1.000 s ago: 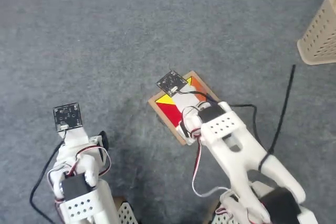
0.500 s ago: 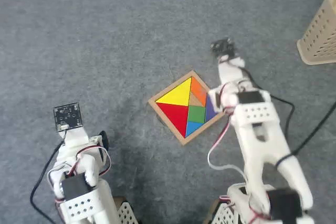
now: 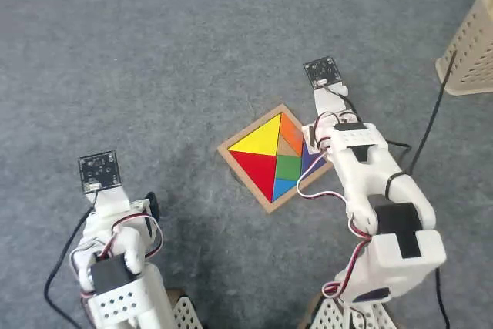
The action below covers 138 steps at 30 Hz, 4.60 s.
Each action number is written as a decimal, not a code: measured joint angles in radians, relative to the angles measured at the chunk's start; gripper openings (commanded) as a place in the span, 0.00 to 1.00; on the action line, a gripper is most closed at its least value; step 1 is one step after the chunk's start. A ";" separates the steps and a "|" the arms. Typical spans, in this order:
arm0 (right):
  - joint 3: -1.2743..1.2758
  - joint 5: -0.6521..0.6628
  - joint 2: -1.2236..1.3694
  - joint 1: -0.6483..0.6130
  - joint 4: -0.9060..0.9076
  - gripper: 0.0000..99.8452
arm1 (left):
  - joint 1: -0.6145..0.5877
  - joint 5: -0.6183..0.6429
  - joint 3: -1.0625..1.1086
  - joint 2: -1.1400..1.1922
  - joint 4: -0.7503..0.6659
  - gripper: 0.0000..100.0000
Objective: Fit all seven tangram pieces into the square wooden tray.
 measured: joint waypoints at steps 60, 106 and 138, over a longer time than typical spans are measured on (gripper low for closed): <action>0.583 -0.002 -0.945 -0.097 0.236 0.01 | 0.000 0.000 0.000 0.000 0.000 0.22; 0.993 0.040 -1.626 0.040 0.232 0.01 | 0.000 0.000 0.000 0.000 0.000 0.22; 0.993 0.048 -1.626 0.040 0.232 0.01 | 0.000 0.000 0.000 0.000 0.000 0.22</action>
